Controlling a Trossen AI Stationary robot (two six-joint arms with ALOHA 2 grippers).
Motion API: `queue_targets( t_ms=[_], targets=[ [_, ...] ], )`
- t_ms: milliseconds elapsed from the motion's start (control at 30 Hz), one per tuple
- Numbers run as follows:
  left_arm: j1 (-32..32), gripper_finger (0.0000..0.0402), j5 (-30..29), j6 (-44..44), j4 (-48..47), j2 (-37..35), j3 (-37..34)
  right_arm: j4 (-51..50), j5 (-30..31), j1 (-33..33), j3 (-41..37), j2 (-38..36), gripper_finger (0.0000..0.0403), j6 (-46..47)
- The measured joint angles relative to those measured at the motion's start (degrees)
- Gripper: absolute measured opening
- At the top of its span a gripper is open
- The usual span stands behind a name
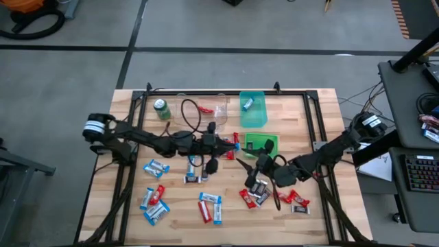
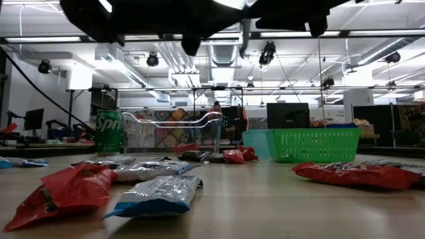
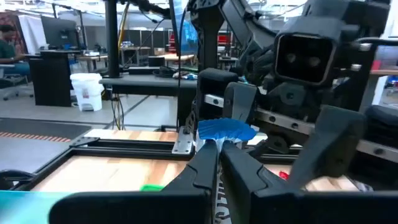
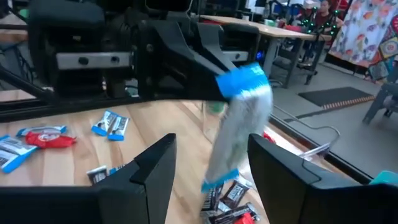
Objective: Sort candy
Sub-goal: Put the white chocolate bar into the blue bin
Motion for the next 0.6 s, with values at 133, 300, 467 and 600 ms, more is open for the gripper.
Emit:
queue_targets(
  t_ms=[133,300,467,600],
  targets=[
    [0.1,0.0,-0.4,0.0,0.1,3.0,3.3,-0.3,0.4,-0.6,0.0,0.0,0.0189,1.4],
    [0.0,0.0,-0.4,0.0,-0.1,3.8,5.0,-0.7,2.7,-0.8,0.0,0.0,0.0189,3.6],
    [0.0,0.0,-0.1,-0.5,-0.4,3.6,4.9,-0.6,6.0,-1.0,0.0,0.0,0.0189,3.6],
    [-0.1,0.0,-0.1,-1.2,-0.8,3.8,4.9,-0.5,6.0,-1.4,0.0,0.0,0.0188,3.7]
  ],
)
